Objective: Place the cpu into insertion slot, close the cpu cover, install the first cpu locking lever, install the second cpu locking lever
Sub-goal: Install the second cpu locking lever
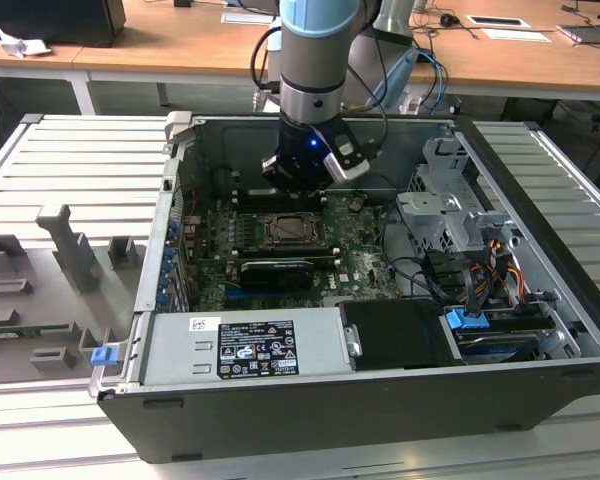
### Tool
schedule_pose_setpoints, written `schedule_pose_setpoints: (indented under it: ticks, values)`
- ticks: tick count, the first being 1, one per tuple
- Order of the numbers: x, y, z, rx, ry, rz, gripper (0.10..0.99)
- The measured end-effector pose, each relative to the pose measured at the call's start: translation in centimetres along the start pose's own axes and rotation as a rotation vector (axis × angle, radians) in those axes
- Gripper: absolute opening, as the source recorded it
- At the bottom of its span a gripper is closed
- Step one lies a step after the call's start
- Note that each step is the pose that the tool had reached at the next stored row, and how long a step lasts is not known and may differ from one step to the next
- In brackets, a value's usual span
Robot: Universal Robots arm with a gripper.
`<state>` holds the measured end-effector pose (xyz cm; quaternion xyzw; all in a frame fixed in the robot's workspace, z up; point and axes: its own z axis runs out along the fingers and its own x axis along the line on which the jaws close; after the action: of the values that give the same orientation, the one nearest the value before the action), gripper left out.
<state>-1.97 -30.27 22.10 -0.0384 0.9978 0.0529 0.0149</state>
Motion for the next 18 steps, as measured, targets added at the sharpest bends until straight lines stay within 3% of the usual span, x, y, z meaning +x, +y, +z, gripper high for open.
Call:
schedule_pose_setpoints:
  ticks: [1,4,9,18]
  values:
    - [-0.01,0.04,-0.35,0.000,-0.0001,0.000,0.106]
    - [-0.01,-0.01,-0.39,0.000,0.0000,0.000,0.106]
    - [0.04,-0.72,-0.45,0.000,0.0000,0.000,0.106]
    - [0.04,-0.87,-1.11,0.000,0.0000,0.000,0.106]
